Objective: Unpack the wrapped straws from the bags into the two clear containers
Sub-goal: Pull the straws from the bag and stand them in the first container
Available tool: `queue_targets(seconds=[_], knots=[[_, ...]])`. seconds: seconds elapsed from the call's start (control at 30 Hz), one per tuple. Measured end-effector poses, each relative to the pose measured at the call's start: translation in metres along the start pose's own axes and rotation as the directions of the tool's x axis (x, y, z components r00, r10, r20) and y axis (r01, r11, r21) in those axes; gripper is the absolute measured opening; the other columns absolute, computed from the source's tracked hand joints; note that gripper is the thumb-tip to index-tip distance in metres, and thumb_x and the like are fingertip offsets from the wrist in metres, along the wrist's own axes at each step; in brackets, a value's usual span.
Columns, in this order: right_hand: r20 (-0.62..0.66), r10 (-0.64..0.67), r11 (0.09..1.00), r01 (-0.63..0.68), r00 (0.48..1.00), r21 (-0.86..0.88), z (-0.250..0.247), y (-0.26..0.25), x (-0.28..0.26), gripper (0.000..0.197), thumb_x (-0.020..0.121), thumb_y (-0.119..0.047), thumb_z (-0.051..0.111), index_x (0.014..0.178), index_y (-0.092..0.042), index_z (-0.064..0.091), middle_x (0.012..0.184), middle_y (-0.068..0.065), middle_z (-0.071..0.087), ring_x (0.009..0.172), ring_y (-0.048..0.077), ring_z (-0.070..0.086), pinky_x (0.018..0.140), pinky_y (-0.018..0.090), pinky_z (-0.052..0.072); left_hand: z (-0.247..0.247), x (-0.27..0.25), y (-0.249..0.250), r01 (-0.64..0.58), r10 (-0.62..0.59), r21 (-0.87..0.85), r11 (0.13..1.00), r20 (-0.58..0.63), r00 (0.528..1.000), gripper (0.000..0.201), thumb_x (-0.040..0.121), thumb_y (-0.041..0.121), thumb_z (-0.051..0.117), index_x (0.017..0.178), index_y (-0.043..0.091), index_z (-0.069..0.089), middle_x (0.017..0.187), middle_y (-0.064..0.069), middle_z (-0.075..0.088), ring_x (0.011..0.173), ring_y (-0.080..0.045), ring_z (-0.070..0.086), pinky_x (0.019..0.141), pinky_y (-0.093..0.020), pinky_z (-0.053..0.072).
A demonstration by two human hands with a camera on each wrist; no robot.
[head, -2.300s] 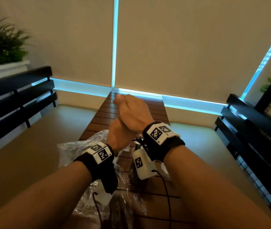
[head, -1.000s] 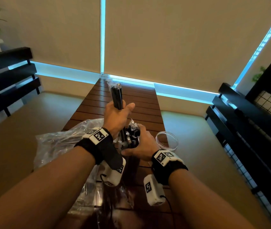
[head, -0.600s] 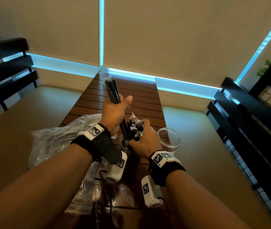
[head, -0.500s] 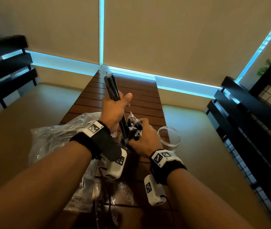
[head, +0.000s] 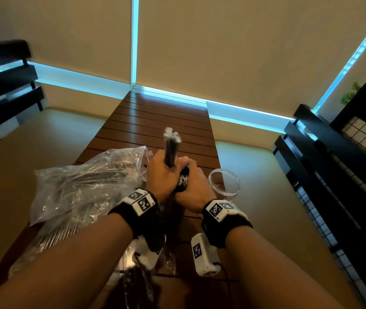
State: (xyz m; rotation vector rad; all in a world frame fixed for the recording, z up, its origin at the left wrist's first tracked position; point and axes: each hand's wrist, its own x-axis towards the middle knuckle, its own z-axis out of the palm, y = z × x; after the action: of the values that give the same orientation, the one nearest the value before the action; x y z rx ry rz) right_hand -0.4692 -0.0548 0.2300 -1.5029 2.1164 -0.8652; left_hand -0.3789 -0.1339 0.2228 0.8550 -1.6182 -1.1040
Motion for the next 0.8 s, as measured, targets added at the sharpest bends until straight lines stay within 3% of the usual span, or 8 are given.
queue_targets(seconds=[0.1, 0.17, 0.27, 0.33, 0.43, 0.6, 0.73, 0.8], knots=[[0.053, 0.000, 1.000, 0.000, 0.999, 0.017, -0.001, 0.005, 0.004, 0.093, 0.053, -0.040, 0.080, 0.130, -0.041, 0.028, 0.122, 0.002, 0.051, 0.106, 0.021, 0.059, 0.087, 0.043, 0.056, -0.002, -0.006, -0.010, -0.108, 0.101, 0.198, 0.974, 0.043, 0.994, 0.028, 0.079, 0.057, 0.067, 0.070, 0.032, 0.058, 0.102, -0.005, 0.047, 0.096, -0.006, 0.044, 0.087, -0.008, 0.038], [0.155, -0.002, 1.000, 0.006, 0.988, -0.024, -0.008, 0.005, 0.010, 0.110, 0.047, -0.050, 0.082, 0.140, -0.041, 0.023, 0.130, 0.005, 0.049, 0.116, 0.025, 0.056, 0.092, 0.043, 0.055, -0.008, -0.005, -0.013, -0.109, 0.095, 0.202, 0.973, 0.082, 0.992, 0.023, 0.078, 0.059, 0.066, 0.069, 0.040, 0.055, 0.100, 0.000, 0.043, 0.105, -0.018, 0.046, 0.093, -0.028, 0.042], [0.111, -0.025, 0.996, 0.015, 0.993, 0.093, -0.031, -0.016, 0.011, 0.095, 0.063, -0.046, 0.074, 0.146, -0.037, 0.030, 0.147, 0.004, 0.037, 0.133, 0.026, 0.042, 0.105, 0.046, 0.044, -0.014, -0.005, -0.016, -0.115, 0.098, 0.129, 0.985, 0.130, 0.987, 0.038, 0.083, 0.058, 0.068, 0.059, 0.033, 0.052, 0.073, 0.001, 0.051, 0.081, -0.032, 0.054, 0.071, -0.052, 0.049], [-0.066, -0.123, 0.968, 0.135, 0.990, 0.214, -0.048, -0.043, 0.007, 0.070, 0.080, -0.040, 0.064, 0.145, -0.033, 0.037, 0.147, 0.001, 0.033, 0.132, 0.017, 0.036, 0.103, 0.033, 0.039, -0.013, -0.003, -0.020, -0.083, 0.071, 0.091, 0.992, 0.125, 0.990, 0.051, 0.082, 0.060, 0.068, 0.055, 0.023, 0.047, 0.059, -0.003, 0.050, 0.066, -0.032, 0.049, 0.056, -0.049, 0.042], [-0.243, -0.354, 0.931, 0.365, 0.903, -0.001, -0.049, -0.078, 0.003, 0.051, 0.097, -0.047, 0.041, 0.143, -0.028, 0.042, 0.146, -0.001, 0.039, 0.131, 0.011, 0.040, 0.103, 0.029, 0.035, -0.009, -0.003, -0.018, -0.088, 0.079, 0.073, 0.993, 0.120, 0.990, 0.038, 0.078, 0.042, 0.063, 0.055, 0.017, 0.048, 0.055, -0.005, 0.051, 0.061, -0.029, 0.048, 0.054, -0.039, 0.037], [-0.035, -0.363, 0.898, 0.340, 0.931, -0.281, -0.022, -0.076, 0.012, 0.046, 0.104, -0.034, 0.028, 0.136, -0.014, 0.053, 0.139, 0.004, 0.054, 0.126, 0.020, 0.051, 0.107, 0.038, 0.039, -0.016, -0.005, -0.017, -0.038, 0.033, 0.030, 0.999, 0.161, 0.986, 0.020, 0.087, 0.021, 0.063, 0.086, 0.001, 0.064, 0.091, -0.022, 0.066, 0.081, -0.033, 0.063, 0.069, -0.052, 0.055], [-0.064, -0.366, 0.898, 0.335, 0.928, -0.285, -0.016, -0.063, 0.016, 0.043, 0.105, -0.029, 0.032, 0.139, -0.012, 0.051, 0.142, 0.004, 0.053, 0.125, 0.020, 0.053, 0.104, 0.034, 0.042, -0.036, -0.012, -0.018, -0.067, 0.026, 0.192, 0.979, 0.212, 0.977, 0.019, 0.075, 0.035, 0.059, 0.089, 0.024, 0.066, 0.113, 0.000, 0.052, 0.103, -0.012, 0.052, 0.084, -0.015, 0.044], [-0.087, -0.370, 0.902, 0.335, 0.925, -0.272, -0.015, -0.062, 0.016, 0.042, 0.105, -0.028, 0.033, 0.138, -0.011, 0.053, 0.141, 0.004, 0.054, 0.124, 0.020, 0.054, 0.103, 0.035, 0.043, -0.043, -0.016, -0.016, -0.097, 0.057, 0.190, 0.977, 0.202, 0.978, 0.034, 0.075, 0.039, 0.063, 0.104, 0.023, 0.071, 0.120, 0.004, 0.049, 0.111, -0.009, 0.050, 0.093, -0.017, 0.042]])
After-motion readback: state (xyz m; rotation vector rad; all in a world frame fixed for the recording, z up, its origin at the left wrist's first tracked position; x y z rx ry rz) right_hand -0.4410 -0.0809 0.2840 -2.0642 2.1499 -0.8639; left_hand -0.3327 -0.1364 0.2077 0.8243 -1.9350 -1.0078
